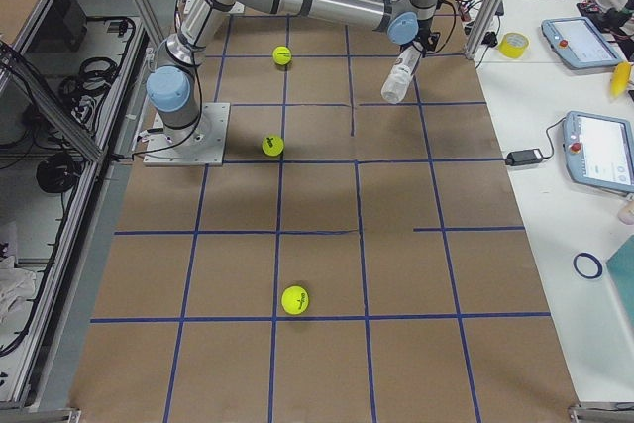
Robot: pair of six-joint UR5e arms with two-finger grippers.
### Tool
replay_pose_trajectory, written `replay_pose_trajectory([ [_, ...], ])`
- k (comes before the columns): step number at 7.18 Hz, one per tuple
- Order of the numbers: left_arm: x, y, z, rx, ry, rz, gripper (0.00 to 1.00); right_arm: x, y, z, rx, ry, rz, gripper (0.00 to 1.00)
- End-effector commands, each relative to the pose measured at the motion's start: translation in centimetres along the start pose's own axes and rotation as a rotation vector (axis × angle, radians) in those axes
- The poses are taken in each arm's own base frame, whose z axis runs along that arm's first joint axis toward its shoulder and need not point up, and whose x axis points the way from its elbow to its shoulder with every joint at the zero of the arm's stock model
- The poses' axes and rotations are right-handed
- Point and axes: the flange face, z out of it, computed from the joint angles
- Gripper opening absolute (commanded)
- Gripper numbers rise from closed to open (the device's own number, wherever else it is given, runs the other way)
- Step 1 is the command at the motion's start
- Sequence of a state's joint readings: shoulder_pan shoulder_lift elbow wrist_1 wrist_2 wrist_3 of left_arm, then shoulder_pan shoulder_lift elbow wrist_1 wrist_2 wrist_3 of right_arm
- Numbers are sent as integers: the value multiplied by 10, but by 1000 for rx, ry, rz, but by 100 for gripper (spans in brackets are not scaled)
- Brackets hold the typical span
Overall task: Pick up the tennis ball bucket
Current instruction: 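Close the right gripper on the can and lift it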
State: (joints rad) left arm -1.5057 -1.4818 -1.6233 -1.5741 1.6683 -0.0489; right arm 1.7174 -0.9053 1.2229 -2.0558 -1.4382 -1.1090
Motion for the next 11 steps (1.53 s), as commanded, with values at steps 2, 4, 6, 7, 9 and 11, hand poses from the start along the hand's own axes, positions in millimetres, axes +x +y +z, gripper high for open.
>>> replay_pose_trajectory([
  [2,2,0,-1,-2,18,-4,100,-124,-118,28,12,10,-355,24],
  [4,1,1,0,-4,7,-4,100,-182,-157,39,-61,24,-486,28],
  [6,1,2,0,-4,19,-5,100,-205,-161,52,-60,26,-503,28],
  [7,1,1,0,-5,13,-5,100,-221,-169,61,-45,40,-526,31],
  [9,1,1,0,-3,13,-5,100,-228,-163,83,-38,46,-537,37],
  [11,-1,-2,1,-5,5,-1,100,-223,-152,102,-17,17,-524,100],
])
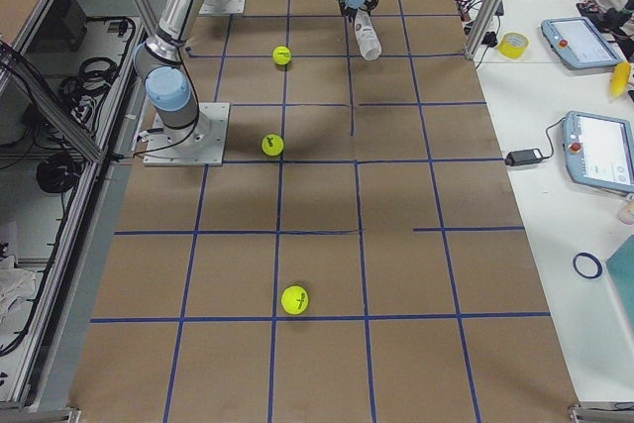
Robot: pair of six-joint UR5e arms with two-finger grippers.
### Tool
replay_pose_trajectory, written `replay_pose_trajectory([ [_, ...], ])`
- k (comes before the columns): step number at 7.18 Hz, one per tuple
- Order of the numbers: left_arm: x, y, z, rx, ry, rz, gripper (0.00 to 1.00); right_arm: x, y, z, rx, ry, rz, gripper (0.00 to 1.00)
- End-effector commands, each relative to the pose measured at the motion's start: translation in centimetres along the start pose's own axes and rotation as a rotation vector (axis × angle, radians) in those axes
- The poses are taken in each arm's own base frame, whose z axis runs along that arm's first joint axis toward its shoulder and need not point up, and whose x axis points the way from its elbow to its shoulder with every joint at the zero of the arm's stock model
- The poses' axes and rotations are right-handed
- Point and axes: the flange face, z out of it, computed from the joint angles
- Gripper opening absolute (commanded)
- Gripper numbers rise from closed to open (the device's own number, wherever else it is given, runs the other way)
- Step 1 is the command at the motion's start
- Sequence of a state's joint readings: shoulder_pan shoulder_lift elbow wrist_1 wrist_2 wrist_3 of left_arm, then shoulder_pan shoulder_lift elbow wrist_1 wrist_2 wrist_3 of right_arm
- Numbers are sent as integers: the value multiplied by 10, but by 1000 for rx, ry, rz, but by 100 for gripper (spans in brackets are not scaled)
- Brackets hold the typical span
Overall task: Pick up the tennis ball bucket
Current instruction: 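Carry the can toward the table center and release it lying down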
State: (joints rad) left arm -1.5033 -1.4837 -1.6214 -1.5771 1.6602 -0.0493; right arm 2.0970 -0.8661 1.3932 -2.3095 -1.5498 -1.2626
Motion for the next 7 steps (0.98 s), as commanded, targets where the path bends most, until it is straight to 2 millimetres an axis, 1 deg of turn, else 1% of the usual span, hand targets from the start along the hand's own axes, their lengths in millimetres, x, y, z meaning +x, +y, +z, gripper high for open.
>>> replay_pose_trajectory([
  [1,-1,-1,1,-1,3,-1,100,2,8,2,14,1,10,100],
  [2,0,-3,3,-6,6,1,100,11,19,-5,20,8,34,100],
  [3,-3,-1,1,-6,-8,-1,100,37,60,-27,92,15,119,100],
  [4,-4,-5,6,-12,-8,-2,100,55,111,-58,160,-18,225,100],
  [5,-3,-9,10,-12,10,-5,100,56,149,-102,150,-51,291,100],
  [6,-9,-17,13,-9,36,-25,100,60,193,-128,133,-66,424,100],
  [7,-5,-21,23,-29,104,-33,100,59,222,-148,123,-80,523,100],
])
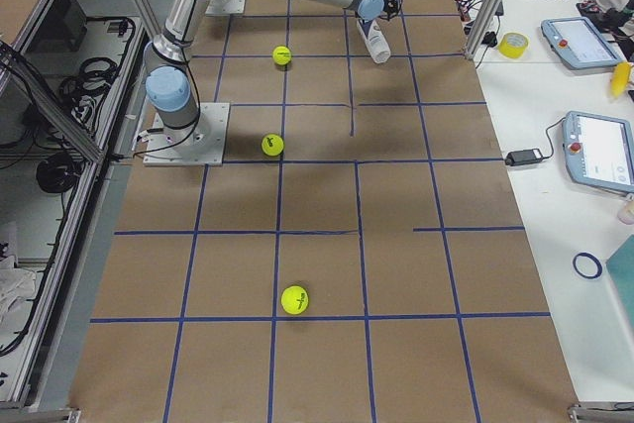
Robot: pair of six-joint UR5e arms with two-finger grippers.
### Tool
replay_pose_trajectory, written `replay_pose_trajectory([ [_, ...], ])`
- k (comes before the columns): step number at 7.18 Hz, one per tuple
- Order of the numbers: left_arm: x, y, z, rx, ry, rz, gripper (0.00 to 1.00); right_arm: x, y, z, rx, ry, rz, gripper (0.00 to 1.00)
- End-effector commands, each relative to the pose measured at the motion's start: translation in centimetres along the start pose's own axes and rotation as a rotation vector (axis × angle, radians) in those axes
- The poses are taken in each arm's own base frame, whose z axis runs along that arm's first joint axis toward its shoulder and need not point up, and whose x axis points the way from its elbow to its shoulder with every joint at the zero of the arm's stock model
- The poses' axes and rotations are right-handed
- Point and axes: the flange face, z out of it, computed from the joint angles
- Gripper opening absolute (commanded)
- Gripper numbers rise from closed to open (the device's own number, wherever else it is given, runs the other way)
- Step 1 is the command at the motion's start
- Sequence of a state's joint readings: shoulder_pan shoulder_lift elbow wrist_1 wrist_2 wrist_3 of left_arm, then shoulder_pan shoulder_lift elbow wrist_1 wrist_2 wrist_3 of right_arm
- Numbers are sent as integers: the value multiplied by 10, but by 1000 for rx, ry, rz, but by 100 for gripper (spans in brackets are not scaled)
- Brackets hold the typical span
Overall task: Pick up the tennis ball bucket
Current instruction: 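Carry the can toward the table center and release it lying down, then withdraw the right gripper while moving the left gripper to the can's open end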
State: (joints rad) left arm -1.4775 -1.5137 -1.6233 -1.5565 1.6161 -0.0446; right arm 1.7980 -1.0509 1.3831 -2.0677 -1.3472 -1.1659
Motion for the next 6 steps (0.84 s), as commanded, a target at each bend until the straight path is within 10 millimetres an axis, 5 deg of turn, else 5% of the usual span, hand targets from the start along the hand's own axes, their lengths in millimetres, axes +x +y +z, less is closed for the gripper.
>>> replay_pose_trajectory([
  [1,6,-19,24,-22,105,-19,100,12,43,-63,-9,18,184,100],
  [3,32,-62,53,31,337,-26,100,0,54,-89,-77,78,298,100],
  [4,38,-83,73,53,393,-21,100,-21,47,-142,-65,144,355,100],
  [5,47,-103,96,69,467,-15,100,-63,51,-188,-110,77,393,100],
  [6,50,-122,121,89,481,-14,100,-87,60,-216,-191,104,392,100],
])
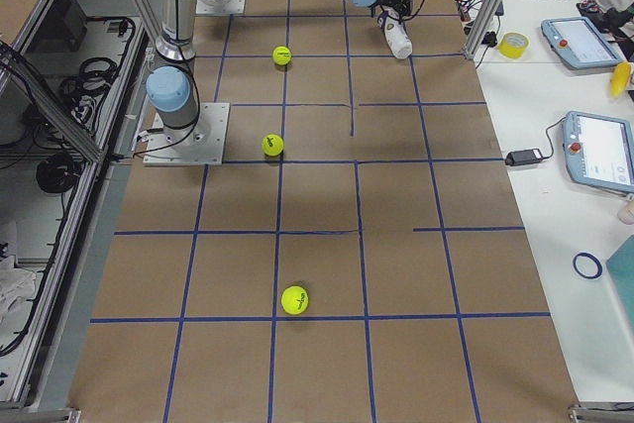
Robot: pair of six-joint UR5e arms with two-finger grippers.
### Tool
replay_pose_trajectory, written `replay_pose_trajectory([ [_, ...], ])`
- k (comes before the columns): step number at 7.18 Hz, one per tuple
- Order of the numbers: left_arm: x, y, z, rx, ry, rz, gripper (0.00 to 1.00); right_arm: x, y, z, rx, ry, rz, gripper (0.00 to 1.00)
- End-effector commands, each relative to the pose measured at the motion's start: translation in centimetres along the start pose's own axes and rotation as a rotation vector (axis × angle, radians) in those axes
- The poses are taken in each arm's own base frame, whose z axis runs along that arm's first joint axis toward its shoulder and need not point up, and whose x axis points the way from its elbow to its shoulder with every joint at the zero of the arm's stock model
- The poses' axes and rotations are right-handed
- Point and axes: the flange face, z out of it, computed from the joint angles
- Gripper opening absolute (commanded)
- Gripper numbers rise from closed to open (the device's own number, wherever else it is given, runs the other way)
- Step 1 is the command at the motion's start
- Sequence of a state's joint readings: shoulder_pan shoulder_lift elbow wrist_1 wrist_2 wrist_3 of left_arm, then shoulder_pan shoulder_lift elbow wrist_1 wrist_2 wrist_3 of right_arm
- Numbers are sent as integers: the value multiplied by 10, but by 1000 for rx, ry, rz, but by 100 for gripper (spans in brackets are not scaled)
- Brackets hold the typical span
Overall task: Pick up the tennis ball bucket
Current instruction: 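Withdraw the right gripper while moving the left gripper to the can's open end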
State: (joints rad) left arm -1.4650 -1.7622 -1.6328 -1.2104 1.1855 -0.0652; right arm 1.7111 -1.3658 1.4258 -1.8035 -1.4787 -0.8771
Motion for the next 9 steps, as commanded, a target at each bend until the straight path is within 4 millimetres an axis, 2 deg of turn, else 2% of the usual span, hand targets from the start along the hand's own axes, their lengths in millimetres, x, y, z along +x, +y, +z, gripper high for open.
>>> replay_pose_trajectory([
  [1,-7,-37,51,36,123,-40,100,-20,43,-48,-159,60,39,100],
  [2,-10,-52,70,57,178,-84,100,-19,44,-48,-150,45,70,100],
  [3,-16,-63,91,72,188,-93,100,-21,44,-19,-166,-66,93,100],
  [4,-16,-75,102,58,244,-123,100,-30,48,-47,-129,-78,98,100],
  [5,-20,-85,114,51,243,-129,100,-41,46,-53,-93,-105,122,100],
  [6,-27,-90,133,35,241,-146,100,-36,50,-56,-105,-87,212,100],
  [7,-33,-86,146,16,237,-164,100,-34,56,-55,-153,-38,362,100],
  [8,-35,-84,149,7,228,-170,100,-30,63,-65,-187,59,539,100],
  [9,-39,-77,156,-17,224,-183,100,-28,66,-66,-192,90,722,100],
])
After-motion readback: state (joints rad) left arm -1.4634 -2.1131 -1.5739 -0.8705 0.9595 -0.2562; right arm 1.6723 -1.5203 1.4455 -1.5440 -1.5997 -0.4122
